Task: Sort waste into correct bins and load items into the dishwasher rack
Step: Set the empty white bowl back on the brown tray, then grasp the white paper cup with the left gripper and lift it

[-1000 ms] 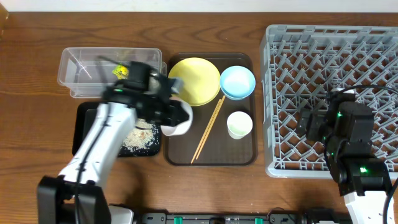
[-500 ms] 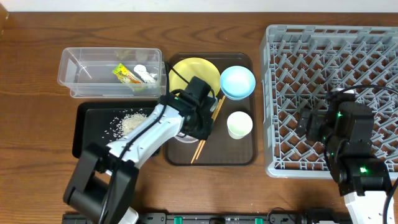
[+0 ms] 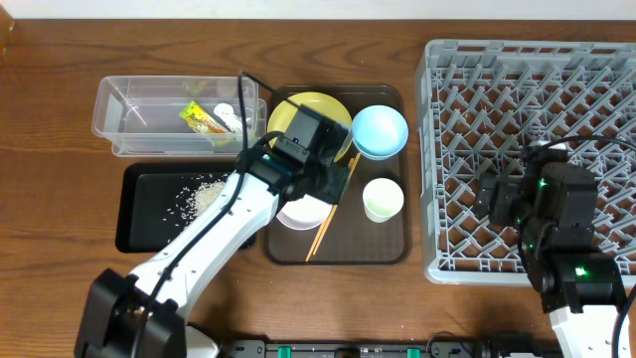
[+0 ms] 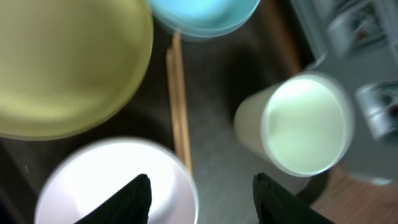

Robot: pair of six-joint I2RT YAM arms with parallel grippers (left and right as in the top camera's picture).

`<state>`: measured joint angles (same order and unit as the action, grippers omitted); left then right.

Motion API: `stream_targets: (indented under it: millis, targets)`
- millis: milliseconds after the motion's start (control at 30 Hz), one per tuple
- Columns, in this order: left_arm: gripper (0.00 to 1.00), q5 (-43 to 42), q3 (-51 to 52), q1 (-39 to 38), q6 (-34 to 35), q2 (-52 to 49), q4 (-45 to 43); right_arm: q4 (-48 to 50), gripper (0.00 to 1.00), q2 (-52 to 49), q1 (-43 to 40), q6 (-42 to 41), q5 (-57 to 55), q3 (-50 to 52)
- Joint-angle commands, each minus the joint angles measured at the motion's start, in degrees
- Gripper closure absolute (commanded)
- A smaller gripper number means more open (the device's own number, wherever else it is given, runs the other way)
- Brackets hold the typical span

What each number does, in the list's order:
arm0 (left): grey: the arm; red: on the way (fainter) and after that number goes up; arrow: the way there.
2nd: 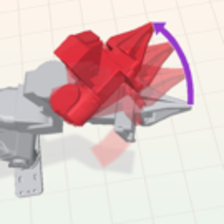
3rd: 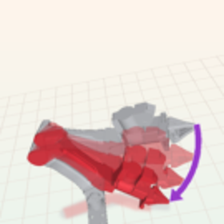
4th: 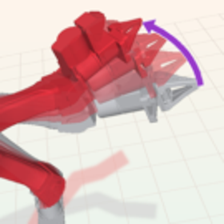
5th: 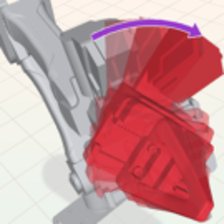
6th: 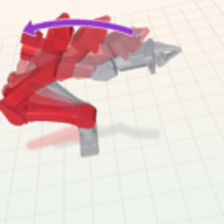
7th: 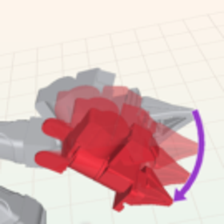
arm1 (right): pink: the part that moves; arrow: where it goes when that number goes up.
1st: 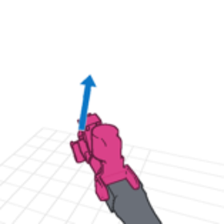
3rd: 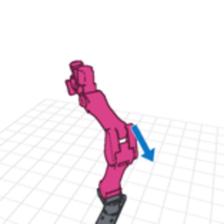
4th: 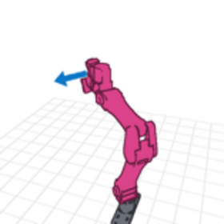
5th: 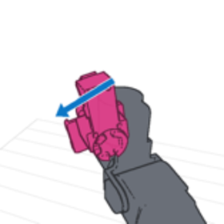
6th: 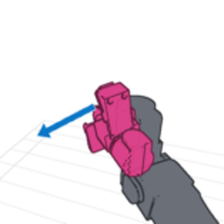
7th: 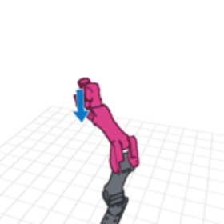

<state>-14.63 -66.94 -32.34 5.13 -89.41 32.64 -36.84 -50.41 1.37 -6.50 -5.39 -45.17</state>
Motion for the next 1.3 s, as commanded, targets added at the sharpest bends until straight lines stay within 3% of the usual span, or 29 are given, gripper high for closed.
stream_targets:
  millis: [0, 333, 567, 800, 900, 1033, 1167, 1267]
  targets:
    - [0.45, 0.2, -0.5, -2.1, 0.2, -1.2, -1.2, -0.1, 0.01, 0.1, 0.5, -0.3, -0.2, -1.2]
    - [0.47, 0.3, -0.5, -7.0, 6.1, -11.1, -5.0, -0.3, 0.01, 0.1, 0.5, -0.3, -0.2, -1.2]
    - [0.89, 0.3, -0.5, -6.8, 6.6, -13.9, -5.4, -0.3, 0.01, 0.1, 0.5, -0.3, -0.2, -1.2]
    - [0.94, -0.5, -0.5, -3.8, 9.8, -7.9, -3.9, -0.2, 0.01, 0.1, 0.5, -0.3, 0.2, -1.2]
    - [0.94, -9.2, -0.5, 1.1, 11.0, -4.9, -5.2, 0.2, 0.01, 0.1, 0.5, -0.3, 4.0, -1.2]
    - [0.94, -29.0, -0.5, 9.9, 16.5, -4.4, -10.9, 2.6, 0.01, -1.4, 0.5, 0.4, 16.6, -1.2]
    - [0.94, -52.0, -0.5, 16.9, 24.7, -6.8, -22.4, 5.4, 0.02, -6.0, 0.6, 10.4, 40.4, -1.2]
    - [0.94, -60.1, -0.5, 19.0, 30.8, -8.4, -26.4, 7.3, 0.05, -10.0, 0.6, 15.0, 53.7, -1.2]
